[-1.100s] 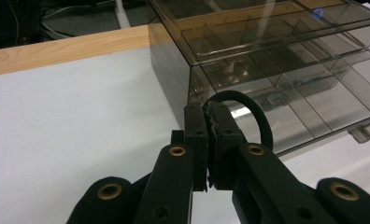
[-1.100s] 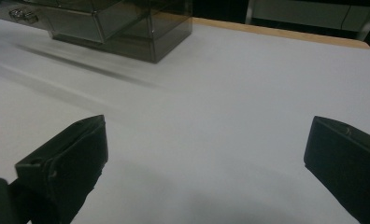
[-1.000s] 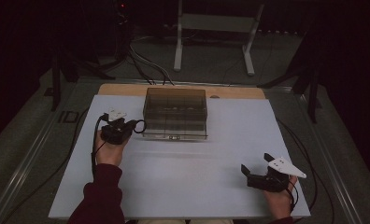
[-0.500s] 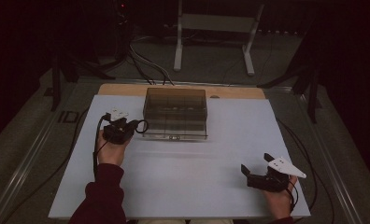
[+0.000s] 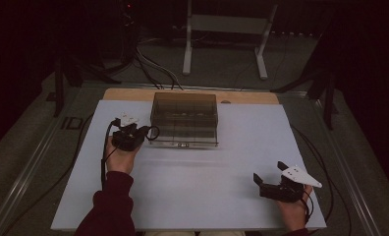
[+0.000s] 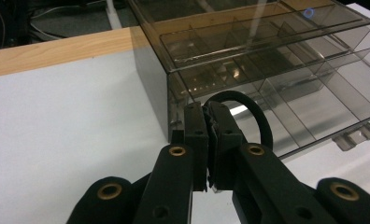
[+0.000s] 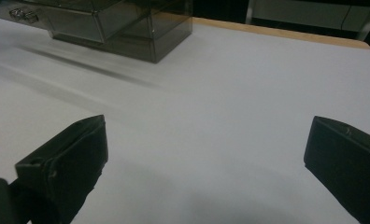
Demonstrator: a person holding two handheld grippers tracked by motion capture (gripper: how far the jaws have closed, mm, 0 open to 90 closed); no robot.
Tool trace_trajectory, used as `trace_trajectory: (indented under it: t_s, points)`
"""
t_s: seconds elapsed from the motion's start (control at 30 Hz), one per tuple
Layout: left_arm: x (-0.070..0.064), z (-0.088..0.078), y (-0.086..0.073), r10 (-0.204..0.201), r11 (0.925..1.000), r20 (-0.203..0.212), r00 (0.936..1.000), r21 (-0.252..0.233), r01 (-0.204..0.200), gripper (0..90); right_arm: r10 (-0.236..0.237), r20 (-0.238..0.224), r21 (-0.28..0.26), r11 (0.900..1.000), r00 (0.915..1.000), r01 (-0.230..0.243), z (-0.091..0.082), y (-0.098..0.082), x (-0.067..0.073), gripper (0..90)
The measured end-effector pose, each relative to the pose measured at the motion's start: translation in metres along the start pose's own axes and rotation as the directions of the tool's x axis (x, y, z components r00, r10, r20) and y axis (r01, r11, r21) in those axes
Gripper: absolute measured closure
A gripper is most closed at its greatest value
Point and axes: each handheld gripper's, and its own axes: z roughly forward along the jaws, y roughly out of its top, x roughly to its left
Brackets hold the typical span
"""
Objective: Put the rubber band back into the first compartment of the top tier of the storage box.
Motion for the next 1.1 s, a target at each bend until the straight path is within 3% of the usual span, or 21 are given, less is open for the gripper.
trace_trajectory:
  t_s: [1.1]
  points:
    - [-0.012,0.014,0.008,0.003,1.0000,0.034,0.9994,-0.004,-0.002,88.6,-0.002,-0.005,-0.002,1.000,1.0000,0.002,0.000,0.000,0.000,0.0]
